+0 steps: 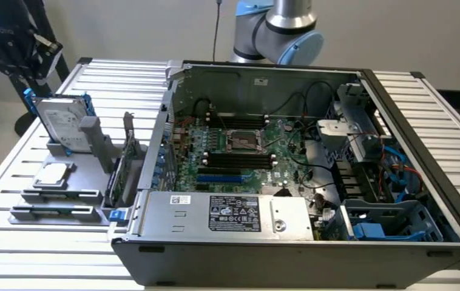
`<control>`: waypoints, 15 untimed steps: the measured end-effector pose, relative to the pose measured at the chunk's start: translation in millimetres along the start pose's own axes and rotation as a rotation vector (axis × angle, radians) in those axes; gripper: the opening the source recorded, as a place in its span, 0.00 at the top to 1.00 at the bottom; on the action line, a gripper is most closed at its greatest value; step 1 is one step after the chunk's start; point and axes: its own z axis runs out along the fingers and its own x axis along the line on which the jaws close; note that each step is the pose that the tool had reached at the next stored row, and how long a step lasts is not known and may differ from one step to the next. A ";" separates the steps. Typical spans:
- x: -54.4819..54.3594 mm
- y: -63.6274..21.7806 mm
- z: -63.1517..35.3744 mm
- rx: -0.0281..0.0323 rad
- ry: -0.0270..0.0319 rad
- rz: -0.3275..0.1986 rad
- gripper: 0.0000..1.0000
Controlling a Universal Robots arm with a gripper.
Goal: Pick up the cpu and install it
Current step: 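Reach for the cpu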
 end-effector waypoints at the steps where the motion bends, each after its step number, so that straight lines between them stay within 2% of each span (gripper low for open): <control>1: 4.5 -0.4 1.0 0.0003 0.0004 0.000 0.89; 7: 30.2 -2.4 6.6 0.0015 0.0026 0.000 0.89; 15: 30.2 -2.5 6.6 0.0015 0.0029 0.000 0.89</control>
